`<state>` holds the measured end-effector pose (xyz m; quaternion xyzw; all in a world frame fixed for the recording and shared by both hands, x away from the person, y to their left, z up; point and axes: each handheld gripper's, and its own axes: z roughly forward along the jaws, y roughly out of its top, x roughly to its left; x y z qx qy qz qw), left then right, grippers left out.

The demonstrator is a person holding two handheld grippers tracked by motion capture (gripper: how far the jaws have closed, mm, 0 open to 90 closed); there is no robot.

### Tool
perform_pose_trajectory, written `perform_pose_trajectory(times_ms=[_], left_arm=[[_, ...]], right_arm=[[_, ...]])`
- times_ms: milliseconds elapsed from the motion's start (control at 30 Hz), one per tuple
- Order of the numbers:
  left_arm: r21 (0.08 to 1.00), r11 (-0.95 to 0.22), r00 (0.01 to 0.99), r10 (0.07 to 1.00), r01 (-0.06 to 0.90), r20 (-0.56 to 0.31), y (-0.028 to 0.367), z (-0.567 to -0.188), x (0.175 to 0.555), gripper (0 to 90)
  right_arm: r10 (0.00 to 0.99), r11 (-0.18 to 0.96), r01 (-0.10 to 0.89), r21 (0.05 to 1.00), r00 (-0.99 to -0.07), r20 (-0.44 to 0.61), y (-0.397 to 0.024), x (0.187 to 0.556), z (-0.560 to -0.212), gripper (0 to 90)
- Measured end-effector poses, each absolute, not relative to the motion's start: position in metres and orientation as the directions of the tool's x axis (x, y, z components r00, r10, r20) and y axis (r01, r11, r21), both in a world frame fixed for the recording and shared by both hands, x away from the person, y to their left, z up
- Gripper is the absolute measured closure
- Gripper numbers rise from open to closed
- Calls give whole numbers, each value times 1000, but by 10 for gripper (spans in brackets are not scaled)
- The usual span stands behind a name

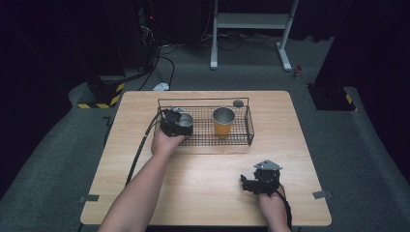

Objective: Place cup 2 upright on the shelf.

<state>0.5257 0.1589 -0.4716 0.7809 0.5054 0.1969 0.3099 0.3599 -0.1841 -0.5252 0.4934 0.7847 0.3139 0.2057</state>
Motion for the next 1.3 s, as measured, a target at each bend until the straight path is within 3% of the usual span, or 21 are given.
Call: perform_pose_trajectory(times_ms=[267, 1300], left_arm=[[680, -296, 391, 920, 671, 14, 159, -466, 525, 2], [773, -247, 426, 904, 584, -34, 165, -436, 507, 6]], right_arm=[[903, 316, 645, 696, -428, -13, -184, 360, -525, 92], [903, 316, 645, 695, -429, -13, -184, 360, -525, 92]])
